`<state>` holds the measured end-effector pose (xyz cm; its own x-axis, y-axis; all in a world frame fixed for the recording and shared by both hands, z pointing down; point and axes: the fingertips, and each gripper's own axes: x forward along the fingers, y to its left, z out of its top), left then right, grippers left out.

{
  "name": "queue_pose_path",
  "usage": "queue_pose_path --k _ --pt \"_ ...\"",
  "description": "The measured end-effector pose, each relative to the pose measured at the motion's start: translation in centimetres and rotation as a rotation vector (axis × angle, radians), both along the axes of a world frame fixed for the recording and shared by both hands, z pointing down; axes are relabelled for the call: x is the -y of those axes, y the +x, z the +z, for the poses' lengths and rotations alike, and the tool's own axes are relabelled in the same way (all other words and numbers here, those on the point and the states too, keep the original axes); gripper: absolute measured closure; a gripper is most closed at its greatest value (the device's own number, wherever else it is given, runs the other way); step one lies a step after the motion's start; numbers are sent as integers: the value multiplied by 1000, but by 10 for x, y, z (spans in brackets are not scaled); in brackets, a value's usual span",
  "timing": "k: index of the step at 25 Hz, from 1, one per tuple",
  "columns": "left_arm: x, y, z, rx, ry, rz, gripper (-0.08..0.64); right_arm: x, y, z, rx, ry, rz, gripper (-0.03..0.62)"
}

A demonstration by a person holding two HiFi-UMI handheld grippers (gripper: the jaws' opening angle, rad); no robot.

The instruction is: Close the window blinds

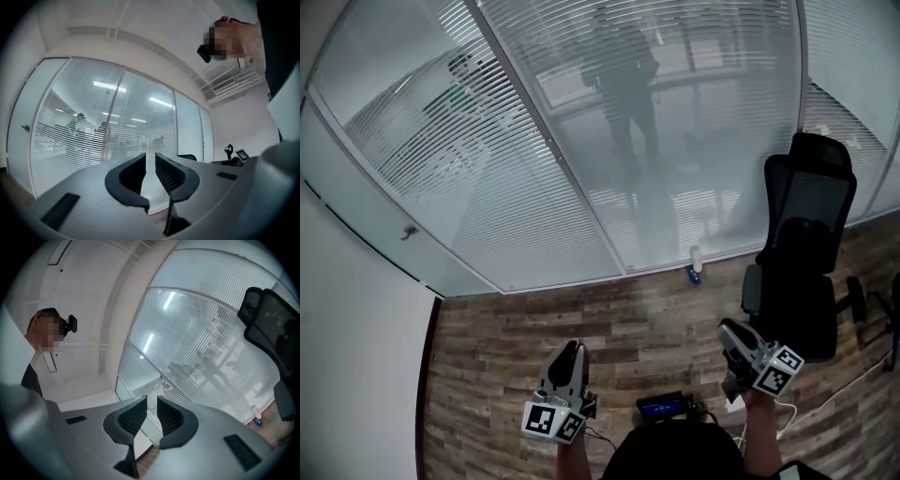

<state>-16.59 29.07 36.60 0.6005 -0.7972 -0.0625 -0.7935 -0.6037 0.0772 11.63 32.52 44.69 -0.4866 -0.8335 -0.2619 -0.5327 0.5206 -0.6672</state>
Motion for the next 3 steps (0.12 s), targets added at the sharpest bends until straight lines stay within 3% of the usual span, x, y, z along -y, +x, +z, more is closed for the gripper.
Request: queue_pose_path --k 3 --pt "-3 -15 -2 -14 3 1 488 -8 -6 2 2 -13 30 521"
